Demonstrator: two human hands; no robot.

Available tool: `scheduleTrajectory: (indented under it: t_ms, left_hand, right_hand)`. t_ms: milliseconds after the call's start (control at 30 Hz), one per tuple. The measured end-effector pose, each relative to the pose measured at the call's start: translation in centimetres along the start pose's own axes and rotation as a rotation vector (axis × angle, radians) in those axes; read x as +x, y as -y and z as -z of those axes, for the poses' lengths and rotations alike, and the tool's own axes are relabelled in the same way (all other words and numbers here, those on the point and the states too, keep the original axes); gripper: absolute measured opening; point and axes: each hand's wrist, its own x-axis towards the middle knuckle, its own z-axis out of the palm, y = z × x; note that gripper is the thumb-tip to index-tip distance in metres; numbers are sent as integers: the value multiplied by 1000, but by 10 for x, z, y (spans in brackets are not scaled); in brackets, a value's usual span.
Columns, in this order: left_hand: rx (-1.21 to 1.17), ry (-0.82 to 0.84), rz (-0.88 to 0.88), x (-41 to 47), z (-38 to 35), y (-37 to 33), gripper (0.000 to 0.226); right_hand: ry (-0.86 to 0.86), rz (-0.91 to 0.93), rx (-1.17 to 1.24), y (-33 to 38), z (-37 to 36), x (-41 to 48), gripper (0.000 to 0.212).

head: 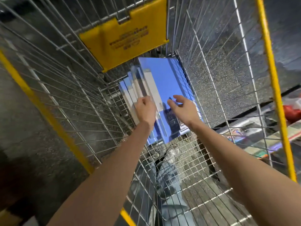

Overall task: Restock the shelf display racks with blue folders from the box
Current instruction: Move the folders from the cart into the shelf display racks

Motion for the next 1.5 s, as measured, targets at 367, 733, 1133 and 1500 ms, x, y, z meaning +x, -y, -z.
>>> scheduleTrajectory:
  t_ms: [367,733,1133,1500]
  left_hand:
    - [-248,242,-46,-14,-17,-15,7]
    - [-266,400,-43,-23,-53,-24,41]
    - [-232,419,-47,-23,-65,-30,63]
    - [-211,413,-24,-23,-63,-33,59]
  right_hand:
    - [-48,181,19,8,27,7,46]
    - [77,156,75,13,80,11,30]
    - [140,63,157,3,97,5,31]
    - [155,64,168,17,93,-8,37]
